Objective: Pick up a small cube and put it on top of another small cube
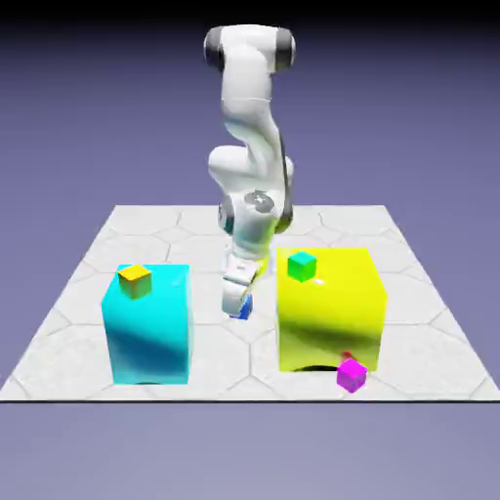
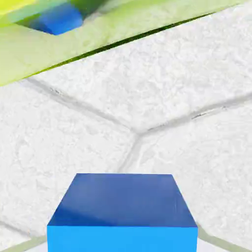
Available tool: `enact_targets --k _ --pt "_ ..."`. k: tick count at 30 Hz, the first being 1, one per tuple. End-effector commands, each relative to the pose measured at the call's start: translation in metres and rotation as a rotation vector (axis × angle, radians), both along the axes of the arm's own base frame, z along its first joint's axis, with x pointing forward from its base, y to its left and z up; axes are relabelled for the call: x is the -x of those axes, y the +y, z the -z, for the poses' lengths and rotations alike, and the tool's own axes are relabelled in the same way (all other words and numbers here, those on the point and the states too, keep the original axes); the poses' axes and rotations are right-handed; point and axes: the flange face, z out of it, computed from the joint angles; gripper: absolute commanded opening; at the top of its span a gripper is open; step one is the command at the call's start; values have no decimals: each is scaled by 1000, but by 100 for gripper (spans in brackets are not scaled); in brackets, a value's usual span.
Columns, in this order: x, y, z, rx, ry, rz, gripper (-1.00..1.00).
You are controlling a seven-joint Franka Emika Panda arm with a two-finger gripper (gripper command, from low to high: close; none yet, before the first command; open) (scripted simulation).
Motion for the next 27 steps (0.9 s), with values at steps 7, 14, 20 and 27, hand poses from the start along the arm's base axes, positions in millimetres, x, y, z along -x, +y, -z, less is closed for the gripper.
enact_targets --k 7,14,20,27 --pt "-71 -47 -92 6 -61 215 -100" --pt "-92 -82 -150 -5 -52 171 -100" --pt "-96 -113 -182 -6 -17 54 -100" --pt "-94 -152 -216 -14 32 -79 -100"
